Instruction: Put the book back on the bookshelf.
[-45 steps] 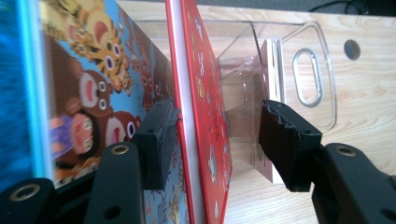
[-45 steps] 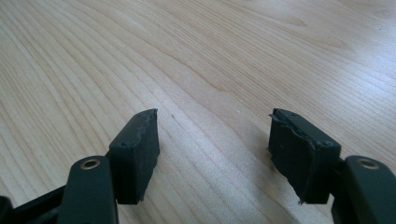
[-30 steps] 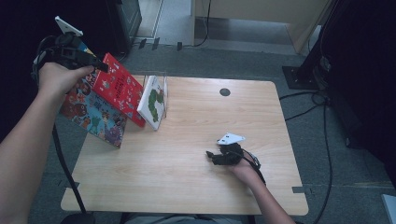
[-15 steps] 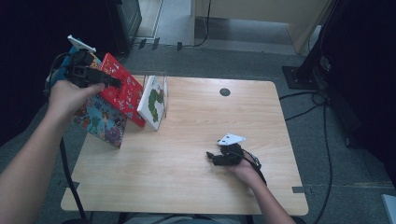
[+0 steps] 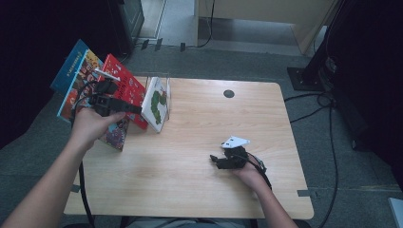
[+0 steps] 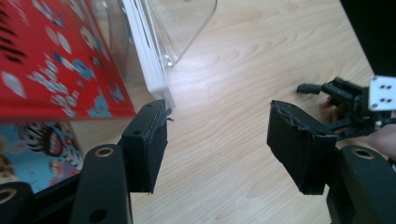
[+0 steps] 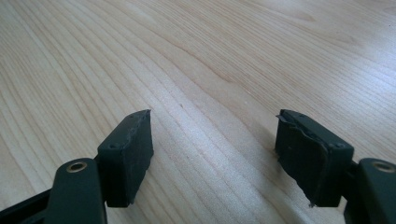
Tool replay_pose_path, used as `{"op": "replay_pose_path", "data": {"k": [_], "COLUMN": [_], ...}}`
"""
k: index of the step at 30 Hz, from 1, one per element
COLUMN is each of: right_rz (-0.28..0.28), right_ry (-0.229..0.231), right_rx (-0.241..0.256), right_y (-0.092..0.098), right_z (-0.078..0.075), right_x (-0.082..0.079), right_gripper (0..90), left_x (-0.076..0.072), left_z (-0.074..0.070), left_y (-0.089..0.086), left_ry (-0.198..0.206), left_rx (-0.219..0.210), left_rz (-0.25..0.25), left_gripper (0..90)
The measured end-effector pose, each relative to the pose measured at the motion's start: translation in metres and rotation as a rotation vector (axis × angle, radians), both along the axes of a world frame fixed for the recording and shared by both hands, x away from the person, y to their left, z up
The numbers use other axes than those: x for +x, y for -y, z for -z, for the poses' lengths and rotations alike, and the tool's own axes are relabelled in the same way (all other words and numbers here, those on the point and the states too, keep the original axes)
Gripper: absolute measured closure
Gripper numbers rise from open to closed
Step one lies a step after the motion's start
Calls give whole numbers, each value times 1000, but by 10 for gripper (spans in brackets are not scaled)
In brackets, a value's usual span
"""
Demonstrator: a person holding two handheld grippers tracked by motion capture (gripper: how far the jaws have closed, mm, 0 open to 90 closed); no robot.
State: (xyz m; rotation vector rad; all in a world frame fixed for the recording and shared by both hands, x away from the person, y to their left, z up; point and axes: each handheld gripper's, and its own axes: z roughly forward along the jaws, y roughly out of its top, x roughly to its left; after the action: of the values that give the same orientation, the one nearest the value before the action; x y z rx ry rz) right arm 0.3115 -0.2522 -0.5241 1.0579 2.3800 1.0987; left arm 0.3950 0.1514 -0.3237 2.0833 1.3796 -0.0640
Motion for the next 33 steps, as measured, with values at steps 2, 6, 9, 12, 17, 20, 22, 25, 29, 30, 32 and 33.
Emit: {"op": "replay_pose_path", "data": {"k": [2, 6, 9, 12, 17, 20, 22, 25, 29, 30, 32, 33], "right_rz": [0, -1, 0, 1, 0, 0, 0, 1, 1, 1, 0, 0], "right_ry": [0, 0, 0, -5, -4, -3, -1, -3, -3, -3, -3, -3], "right_rx": [0, 0, -1, 0, 0, -1, -2, -1, -1, -1, -1, -1], "right_y": [0, 0, 0, 0, 0, 0, 0, 0, 0, 0, 0, 0], "right_z": [0, 0, 0, 0, 0, 0, 0, 0, 0, 0, 0, 0], "right_x": [0, 0, 0, 0, 0, 0, 0, 0, 0, 0, 0, 0], "right_gripper": [274, 274, 274, 274, 273, 273, 272, 273, 273, 273, 273, 272], "left_x": [-3, -10, -13, -16, -23, -26, -28, -29, -31, -31, -33, -33], "left_z": [8, 26, 38, 52, 71, 85, 94, 103, 116, 118, 123, 124], "left_y": [3, 10, 13, 17, 23, 27, 28, 31, 34, 36, 38, 39], "left_ry": [-5, -17, -20, -34, -30, -43, -57, -56, -58, -56, -47, -46], "left_rx": [-5, -11, -22, -22, -36, -24, -35, -41, -55, -48, -41, -41], "left_rz": [11, 24, 28, 38, 55, 65, 67, 77, 85, 84, 87, 89], "left_gripper": [392, 391, 392, 394, 409, 407, 405, 403, 402, 402, 402, 402]}}
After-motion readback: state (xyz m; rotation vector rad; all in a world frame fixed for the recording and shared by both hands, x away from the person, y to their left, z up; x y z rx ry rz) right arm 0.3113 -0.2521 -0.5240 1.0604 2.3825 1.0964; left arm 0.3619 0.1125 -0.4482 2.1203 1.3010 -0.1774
